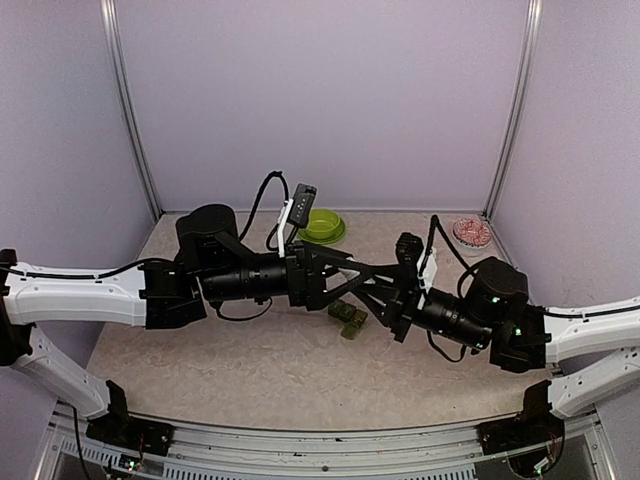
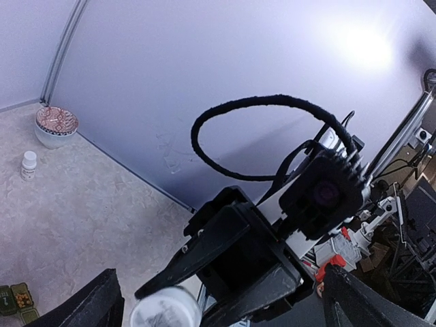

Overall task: Sort the pills into containers
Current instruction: Screw the lid of the pill bottle onto the pill bottle.

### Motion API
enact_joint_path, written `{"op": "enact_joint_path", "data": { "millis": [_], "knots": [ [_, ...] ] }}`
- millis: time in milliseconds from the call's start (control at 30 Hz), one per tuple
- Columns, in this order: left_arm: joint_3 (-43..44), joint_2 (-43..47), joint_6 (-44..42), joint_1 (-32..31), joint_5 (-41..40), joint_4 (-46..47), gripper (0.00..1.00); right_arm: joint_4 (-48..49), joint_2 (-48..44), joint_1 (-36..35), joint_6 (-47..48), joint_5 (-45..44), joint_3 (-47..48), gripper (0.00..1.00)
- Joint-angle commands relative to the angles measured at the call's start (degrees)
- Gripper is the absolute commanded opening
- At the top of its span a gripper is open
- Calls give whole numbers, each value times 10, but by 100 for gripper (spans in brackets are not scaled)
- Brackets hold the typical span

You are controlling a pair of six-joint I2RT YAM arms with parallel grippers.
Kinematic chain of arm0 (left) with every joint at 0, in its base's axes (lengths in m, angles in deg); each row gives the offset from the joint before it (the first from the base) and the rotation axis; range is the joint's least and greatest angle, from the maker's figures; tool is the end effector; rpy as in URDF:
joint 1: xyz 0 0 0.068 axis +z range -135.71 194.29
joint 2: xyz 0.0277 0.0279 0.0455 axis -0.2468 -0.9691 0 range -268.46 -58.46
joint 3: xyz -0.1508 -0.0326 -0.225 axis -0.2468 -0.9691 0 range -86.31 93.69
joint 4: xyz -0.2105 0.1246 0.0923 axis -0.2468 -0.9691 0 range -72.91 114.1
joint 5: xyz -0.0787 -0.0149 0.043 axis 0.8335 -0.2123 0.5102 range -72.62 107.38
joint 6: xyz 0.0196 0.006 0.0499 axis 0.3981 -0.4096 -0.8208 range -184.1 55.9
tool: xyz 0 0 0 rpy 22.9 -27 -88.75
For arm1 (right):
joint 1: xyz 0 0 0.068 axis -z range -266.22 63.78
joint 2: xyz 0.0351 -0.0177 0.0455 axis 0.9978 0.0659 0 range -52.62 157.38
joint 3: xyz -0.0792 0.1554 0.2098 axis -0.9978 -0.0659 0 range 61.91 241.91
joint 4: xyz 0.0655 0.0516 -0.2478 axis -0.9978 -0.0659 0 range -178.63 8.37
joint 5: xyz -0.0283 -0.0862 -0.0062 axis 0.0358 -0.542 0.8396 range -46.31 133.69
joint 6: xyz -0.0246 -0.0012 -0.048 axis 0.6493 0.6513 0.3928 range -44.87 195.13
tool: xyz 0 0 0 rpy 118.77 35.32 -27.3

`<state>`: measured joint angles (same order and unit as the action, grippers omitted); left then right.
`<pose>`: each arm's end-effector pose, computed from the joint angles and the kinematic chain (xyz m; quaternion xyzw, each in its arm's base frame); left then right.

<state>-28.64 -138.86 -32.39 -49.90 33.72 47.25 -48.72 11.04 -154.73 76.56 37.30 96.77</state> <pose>0.1361 -0.3044 0.3353 0.2919 0.6413 -0.5887 0.3962 0.0974 0.2363 0.2924 -0.3564 0.5808 0.3722 0.6302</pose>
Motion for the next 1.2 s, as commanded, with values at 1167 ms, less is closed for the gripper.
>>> {"op": "enact_joint_path", "data": {
  "millis": [1167],
  "knots": [
    [8, 13, 11, -3, -5, 14, 99, 27, -5, -1, 29, -43, 7, 11]
  ]
}}
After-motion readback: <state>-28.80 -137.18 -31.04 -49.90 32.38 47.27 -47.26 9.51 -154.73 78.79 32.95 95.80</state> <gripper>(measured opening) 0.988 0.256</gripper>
